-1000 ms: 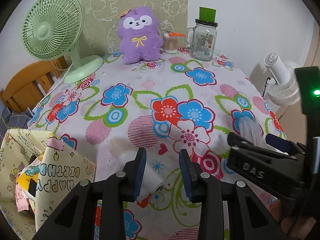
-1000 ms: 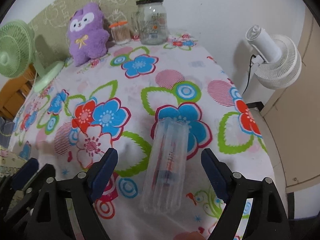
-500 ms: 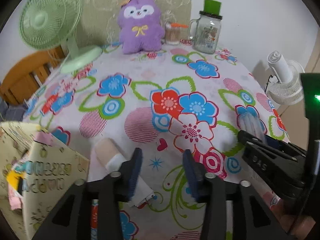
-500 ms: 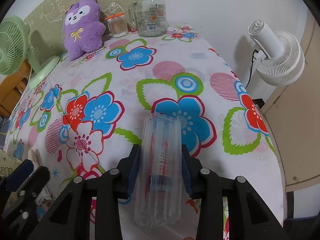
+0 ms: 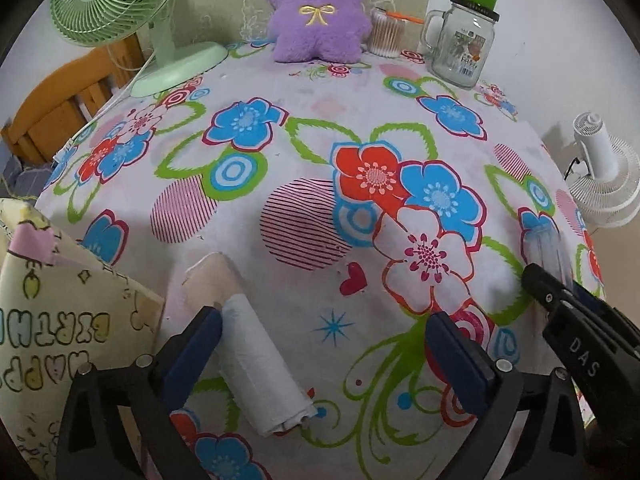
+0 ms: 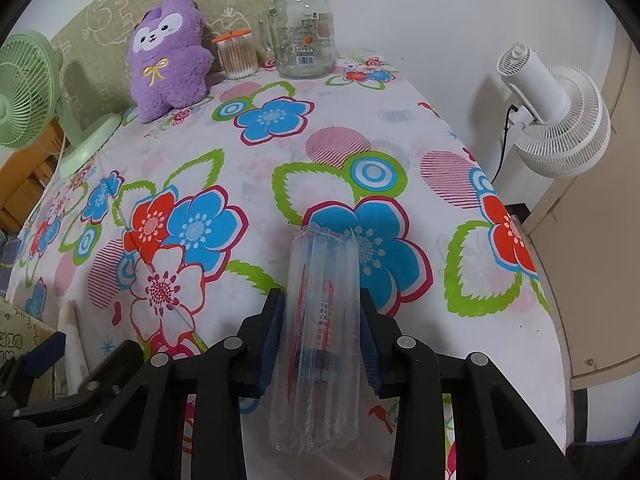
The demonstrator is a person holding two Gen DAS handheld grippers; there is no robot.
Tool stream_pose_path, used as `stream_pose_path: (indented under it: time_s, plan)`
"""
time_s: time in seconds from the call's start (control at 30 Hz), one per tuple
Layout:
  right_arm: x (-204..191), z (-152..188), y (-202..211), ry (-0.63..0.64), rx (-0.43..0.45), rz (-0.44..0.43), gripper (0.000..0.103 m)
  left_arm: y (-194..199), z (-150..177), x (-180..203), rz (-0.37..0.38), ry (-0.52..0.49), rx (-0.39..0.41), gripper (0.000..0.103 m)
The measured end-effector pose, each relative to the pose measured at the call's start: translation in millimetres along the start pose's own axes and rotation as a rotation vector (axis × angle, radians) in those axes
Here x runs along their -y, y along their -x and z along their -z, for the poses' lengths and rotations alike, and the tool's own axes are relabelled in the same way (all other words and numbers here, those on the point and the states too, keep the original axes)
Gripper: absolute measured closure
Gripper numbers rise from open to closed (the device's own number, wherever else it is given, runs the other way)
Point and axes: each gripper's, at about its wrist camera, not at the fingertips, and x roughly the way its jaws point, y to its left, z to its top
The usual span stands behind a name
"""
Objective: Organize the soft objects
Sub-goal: 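Lift the white roll and clear package off the table with both tools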
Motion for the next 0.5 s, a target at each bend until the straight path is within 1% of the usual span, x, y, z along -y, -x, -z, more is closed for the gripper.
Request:
stream_pose_path:
  time_s: [0.2, 0.27, 0.37, 0.5]
  plan:
    - [1.2, 0.0, 0.2, -0.005, 0.005, -0.01, 0.065, -4.6, 1.2, 3.5, -0.051, 0.018, 0.0, 0.0]
    - [2.0, 0.2, 0.5, -0.008, 0.006, -0.014, 0.065, -4.2, 1.4, 3.7, -0.056, 0.03, 0.007, 0.0]
    - [3.5, 0.4, 0.8, -0.014, 0.006, -0.024, 0.065, -3.2, 4.4, 4.6, -0.074, 0.042, -0.012, 0.0]
    - [4.4, 0.7, 1.2, -0.019, 0.009, -0.03, 0.064, -1.1, 7.1, 5.2, -0.081, 0.064, 0.003, 0.001]
